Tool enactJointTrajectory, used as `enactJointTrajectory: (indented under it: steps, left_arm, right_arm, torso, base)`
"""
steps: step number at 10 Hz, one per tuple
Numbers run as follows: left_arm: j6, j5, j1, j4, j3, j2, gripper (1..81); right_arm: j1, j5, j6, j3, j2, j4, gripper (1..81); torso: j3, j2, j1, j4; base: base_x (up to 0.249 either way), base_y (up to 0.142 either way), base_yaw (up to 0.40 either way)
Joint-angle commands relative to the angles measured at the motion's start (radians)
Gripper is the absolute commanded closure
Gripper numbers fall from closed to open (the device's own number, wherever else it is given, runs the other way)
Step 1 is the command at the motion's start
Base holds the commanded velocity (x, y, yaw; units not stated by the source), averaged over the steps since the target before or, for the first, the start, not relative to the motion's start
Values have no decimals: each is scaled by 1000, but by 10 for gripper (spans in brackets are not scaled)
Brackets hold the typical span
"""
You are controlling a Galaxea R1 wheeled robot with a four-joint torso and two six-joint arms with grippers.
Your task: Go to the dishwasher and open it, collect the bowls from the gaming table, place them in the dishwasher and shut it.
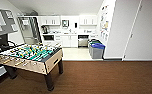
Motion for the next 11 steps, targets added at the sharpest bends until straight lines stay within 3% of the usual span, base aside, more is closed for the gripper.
enactJointTrajectory:
  steps: [1,7,11]
  left_arm:
    - [-3,19,-34,9,-1,-21,811]
    - [-2,19,-34,7,-1,-21,811]
    - [-3,20,-34,9,-1,-21,811]
  right_arm:
    - [46,-45,-2,3,-18,-13,811]
    - [48,-45,-2,3,-17,-15,811]
    - [46,-45,-2,3,-15,-13,811]
  torso:
    - [0,0,0,0]
    - [0,0,0,0]
    - [0,0,0,0]
  base:
    - [147,0,0]
    - [155,0,0]
    - [158,-62,0]
